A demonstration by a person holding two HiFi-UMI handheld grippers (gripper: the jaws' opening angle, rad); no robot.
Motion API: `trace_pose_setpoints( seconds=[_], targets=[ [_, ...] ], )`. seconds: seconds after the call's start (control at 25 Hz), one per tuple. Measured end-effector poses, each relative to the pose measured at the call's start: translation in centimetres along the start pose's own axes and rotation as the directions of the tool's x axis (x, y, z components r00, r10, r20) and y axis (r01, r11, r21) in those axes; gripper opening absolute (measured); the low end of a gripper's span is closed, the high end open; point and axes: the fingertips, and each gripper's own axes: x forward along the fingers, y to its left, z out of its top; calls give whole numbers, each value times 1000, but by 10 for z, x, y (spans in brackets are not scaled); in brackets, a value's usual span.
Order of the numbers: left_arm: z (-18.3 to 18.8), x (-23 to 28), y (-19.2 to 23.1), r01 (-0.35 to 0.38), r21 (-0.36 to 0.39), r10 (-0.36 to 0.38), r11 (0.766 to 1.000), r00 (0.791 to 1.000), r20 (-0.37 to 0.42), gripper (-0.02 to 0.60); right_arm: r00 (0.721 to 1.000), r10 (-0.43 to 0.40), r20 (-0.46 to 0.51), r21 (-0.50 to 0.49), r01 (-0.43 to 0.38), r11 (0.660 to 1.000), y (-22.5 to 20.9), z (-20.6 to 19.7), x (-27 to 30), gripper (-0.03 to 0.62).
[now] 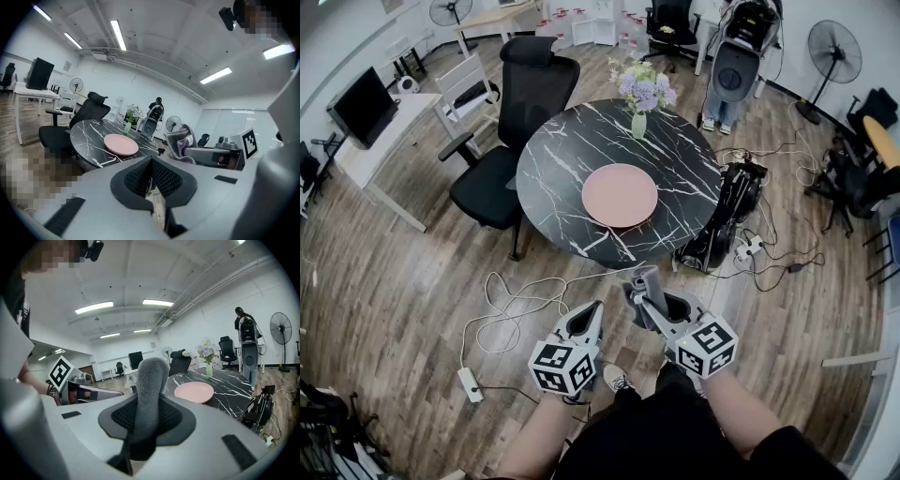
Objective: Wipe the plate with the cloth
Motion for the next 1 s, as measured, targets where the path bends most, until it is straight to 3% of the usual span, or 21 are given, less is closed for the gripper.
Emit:
trace_pose_setpoints(
  seconds=[1.0],
  targets=[
    [2,4,5,-22,2,22,1000,1000,6,18,999,35,36,53,-37,998,-10,8,8,107]
  ],
)
